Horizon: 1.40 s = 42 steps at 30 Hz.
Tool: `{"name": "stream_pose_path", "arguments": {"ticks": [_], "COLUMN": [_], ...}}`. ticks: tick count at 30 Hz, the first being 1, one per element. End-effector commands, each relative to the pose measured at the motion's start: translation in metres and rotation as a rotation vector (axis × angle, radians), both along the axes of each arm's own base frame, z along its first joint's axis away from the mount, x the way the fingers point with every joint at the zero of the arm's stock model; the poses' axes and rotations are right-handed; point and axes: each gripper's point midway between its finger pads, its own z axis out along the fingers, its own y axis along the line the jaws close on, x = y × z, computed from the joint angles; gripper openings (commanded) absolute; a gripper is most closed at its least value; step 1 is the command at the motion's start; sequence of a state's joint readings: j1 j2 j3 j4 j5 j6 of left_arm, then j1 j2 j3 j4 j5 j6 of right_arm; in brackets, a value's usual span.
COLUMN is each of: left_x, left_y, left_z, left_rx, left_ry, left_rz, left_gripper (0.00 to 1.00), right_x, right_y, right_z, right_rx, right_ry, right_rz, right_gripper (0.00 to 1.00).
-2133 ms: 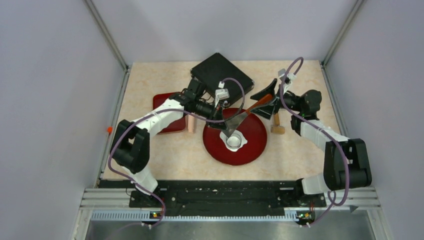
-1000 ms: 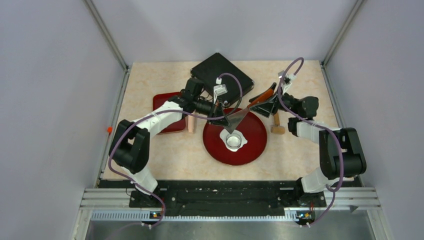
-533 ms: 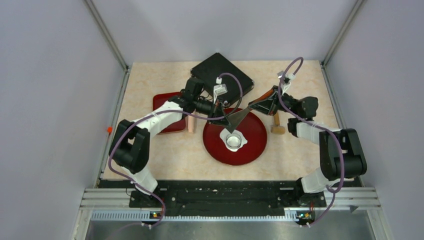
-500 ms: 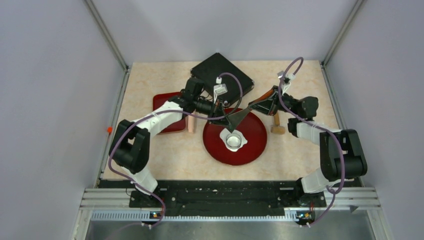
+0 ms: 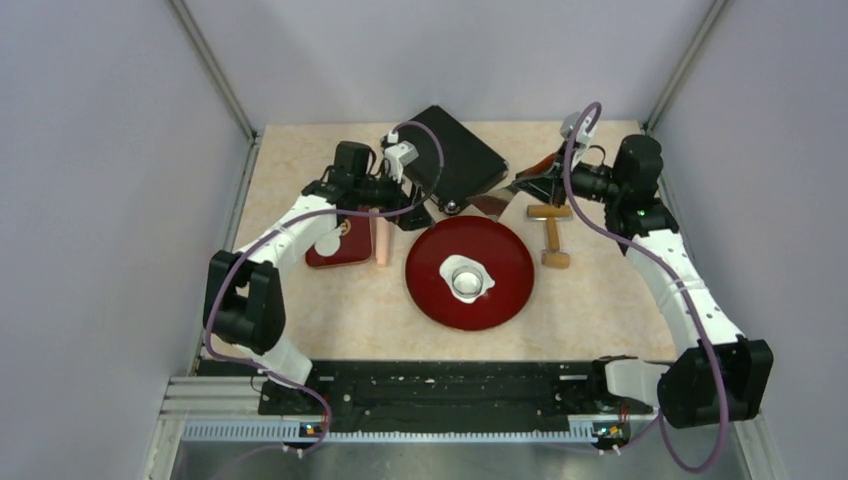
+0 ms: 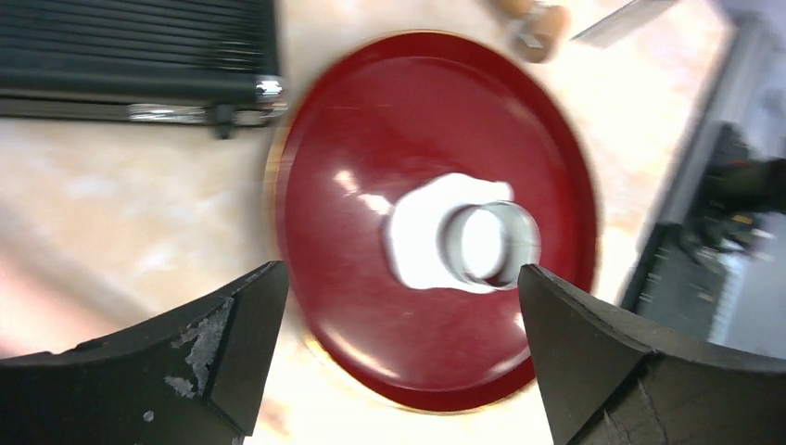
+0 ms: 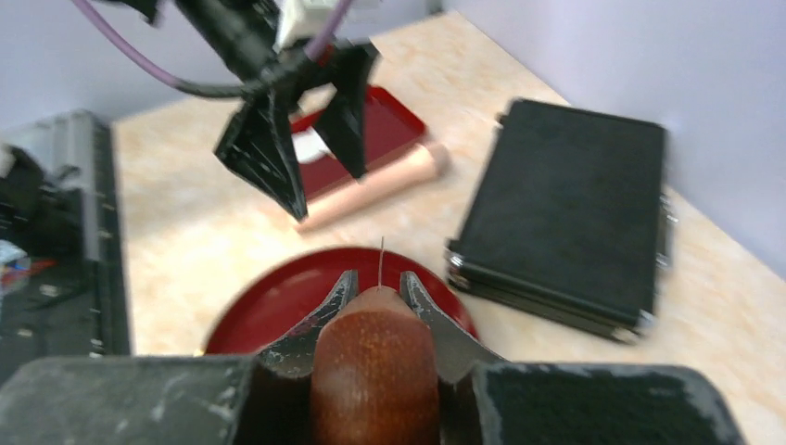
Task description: Roll out the dumpling wrappers from the dough
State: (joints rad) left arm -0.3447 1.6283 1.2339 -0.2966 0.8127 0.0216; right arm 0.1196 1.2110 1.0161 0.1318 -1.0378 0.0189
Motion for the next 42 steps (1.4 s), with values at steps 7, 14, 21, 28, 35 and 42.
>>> {"name": "stream_pose_path", "arguments": {"ticks": [7,14,21,28,35,42], "left_x": [0.053,0.054,0.053,0.048,0.046,0.047], "left_y": [0.062,0.065,0.062,0.052,0.045,0.048], "left_z": [-0.084,-0.108,-0.116,-0.129,-0.143,-0.148], "left_rx": [0.416,0.418,0.417,0.426,0.439,0.451], "left_ry": [-0.075,-0.038,0.008,0.061,0.093,0.094], "left_rz": [0.286,0.339,0.351,0.336,0.324,0.343], "left_gripper": [0.99,0.98,0.95,0.85,0.64,0.44], "right_x": [-0.034,-0.069,-0.079,-0.076,-0.075,-0.062], "right_y": [-0.044,-0.033,-0.014,0.012,0.030,0.038], "right_z": [-0.091,-0.091,-0.091,-0.099,-0.102,-0.114], "right_rx": [-0.545,-0.604,-0.652,-0.623,-0.569,-0.575], "right_ry": [-0.003,-0.020,0.006,0.149,0.264,0.334], "right_rz": [-0.089,-0.032,0.018,0.001,0.044,0.037], "right_gripper": [0.00,0.00,0.00,0.00,0.00,0.00]}}
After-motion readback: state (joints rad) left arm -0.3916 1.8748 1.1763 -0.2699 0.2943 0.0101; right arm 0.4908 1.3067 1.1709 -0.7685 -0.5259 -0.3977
